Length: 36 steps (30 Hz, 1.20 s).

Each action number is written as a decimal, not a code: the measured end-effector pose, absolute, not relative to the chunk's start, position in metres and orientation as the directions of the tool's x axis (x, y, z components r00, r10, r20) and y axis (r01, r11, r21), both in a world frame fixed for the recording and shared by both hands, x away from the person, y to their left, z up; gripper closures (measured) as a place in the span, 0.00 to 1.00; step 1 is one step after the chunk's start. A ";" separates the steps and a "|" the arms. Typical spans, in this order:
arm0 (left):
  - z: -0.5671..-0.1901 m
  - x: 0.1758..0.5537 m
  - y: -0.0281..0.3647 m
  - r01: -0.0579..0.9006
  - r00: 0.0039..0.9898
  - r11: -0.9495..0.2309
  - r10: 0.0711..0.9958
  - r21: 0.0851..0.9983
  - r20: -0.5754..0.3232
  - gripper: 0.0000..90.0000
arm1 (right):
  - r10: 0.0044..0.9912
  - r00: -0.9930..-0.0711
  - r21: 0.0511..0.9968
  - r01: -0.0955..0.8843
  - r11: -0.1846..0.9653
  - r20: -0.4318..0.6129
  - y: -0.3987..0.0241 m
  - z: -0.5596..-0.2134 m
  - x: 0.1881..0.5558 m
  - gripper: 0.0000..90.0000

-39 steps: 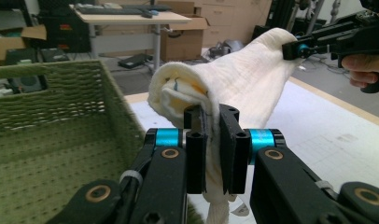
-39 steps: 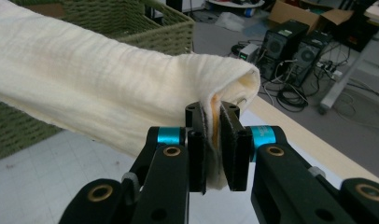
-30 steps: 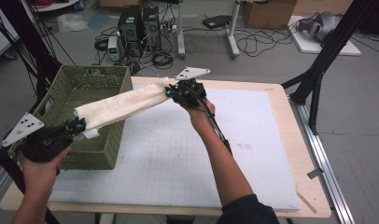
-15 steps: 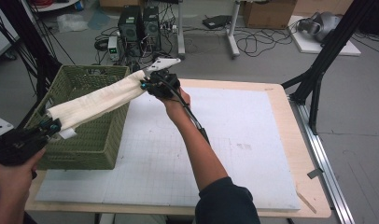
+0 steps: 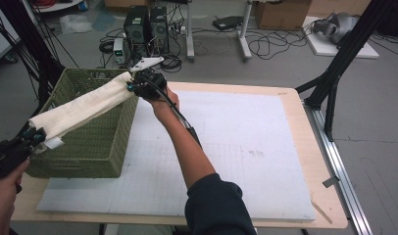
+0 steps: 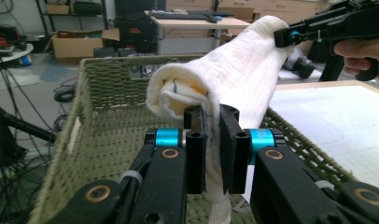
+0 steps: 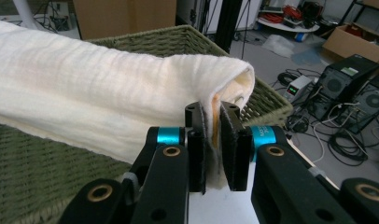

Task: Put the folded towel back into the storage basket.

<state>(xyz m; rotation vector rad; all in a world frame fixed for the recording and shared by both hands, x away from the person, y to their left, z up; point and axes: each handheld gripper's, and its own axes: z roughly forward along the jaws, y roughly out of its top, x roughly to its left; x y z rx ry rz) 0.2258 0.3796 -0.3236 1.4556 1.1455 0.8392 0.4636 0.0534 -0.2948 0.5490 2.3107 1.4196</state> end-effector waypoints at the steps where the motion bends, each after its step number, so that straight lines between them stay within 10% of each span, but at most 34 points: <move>1: -0.324 0.225 0.382 0.214 0.290 0.016 0.954 0.977 -0.079 0.91 | 0.502 -0.857 0.899 0.128 0.418 -0.112 0.057 -0.295 0.464 0.91; 22: -0.331 0.230 0.412 0.242 0.217 0.038 0.972 0.969 -0.092 0.89 | 0.500 -0.857 0.893 0.122 0.432 -0.125 0.113 -0.304 0.481 0.91; 28: -0.337 0.236 0.415 0.257 0.166 0.080 0.978 0.963 -0.125 0.41 | 0.526 -0.838 0.876 0.139 0.462 -0.144 0.119 -0.314 0.484 0.67; 36: -0.333 0.231 0.409 0.224 0.182 0.075 0.976 0.972 -0.117 0.38 | 0.541 -0.831 0.886 0.145 0.440 -0.133 0.107 -0.303 0.482 0.53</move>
